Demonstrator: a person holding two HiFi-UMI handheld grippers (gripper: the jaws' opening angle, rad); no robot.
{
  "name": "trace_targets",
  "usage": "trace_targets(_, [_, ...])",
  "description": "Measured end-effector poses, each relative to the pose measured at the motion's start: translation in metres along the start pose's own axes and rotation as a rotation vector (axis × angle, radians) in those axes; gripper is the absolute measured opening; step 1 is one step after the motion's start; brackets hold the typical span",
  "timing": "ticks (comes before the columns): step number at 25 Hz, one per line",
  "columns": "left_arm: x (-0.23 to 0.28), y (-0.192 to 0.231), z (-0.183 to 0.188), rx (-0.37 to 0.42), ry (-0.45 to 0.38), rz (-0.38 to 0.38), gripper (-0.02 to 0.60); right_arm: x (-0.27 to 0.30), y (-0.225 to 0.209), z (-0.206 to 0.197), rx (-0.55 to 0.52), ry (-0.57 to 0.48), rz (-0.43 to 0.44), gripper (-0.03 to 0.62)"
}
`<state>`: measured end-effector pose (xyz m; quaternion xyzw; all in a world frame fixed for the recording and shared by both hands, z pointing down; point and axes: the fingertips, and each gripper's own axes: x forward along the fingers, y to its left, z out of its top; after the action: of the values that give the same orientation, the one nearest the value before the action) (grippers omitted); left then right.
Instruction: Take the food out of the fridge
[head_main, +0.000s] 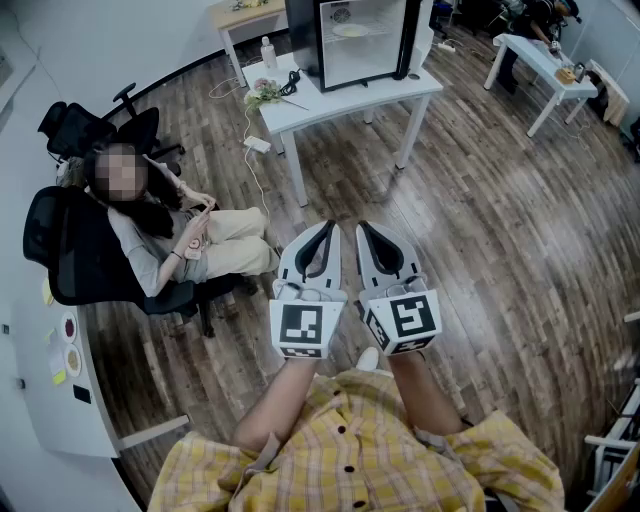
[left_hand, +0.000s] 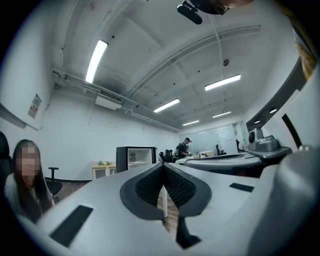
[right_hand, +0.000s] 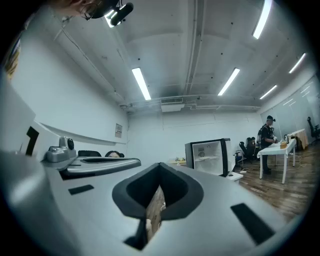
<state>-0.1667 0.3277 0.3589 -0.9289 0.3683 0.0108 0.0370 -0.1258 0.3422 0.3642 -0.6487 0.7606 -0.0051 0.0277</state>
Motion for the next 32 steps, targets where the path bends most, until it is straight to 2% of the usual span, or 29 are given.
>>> trace_targets(7, [0.018,-0.016,-0.003,-0.002,0.008,0.015,0.008,-0.004,-0.024,-0.001,0.009,-0.006,0.011,0.008])
trace_targets(13, [0.030,-0.032,-0.014,-0.030,0.008,0.062,0.008,-0.013,-0.054,-0.007,-0.027,0.000,0.015,0.008])
trace_targets(16, [0.025,-0.041,-0.022,-0.014,0.016,0.090,0.008,-0.019,-0.063,-0.010,-0.003,-0.008,0.038,0.008])
trace_targets(20, [0.035,-0.050,-0.034,-0.039,0.049,0.101,0.008,-0.021,-0.081,-0.020,0.041,0.006,0.043,0.008])
trace_targets(25, [0.072,-0.052,-0.039,-0.016,0.041,0.081,0.008,-0.001,-0.108,-0.027,0.051,0.024,0.039,0.008])
trace_targets(32, [0.129,-0.045,-0.038,-0.041,0.008,0.072,0.008,0.035,-0.146,-0.024,0.019,0.029,0.020,0.008])
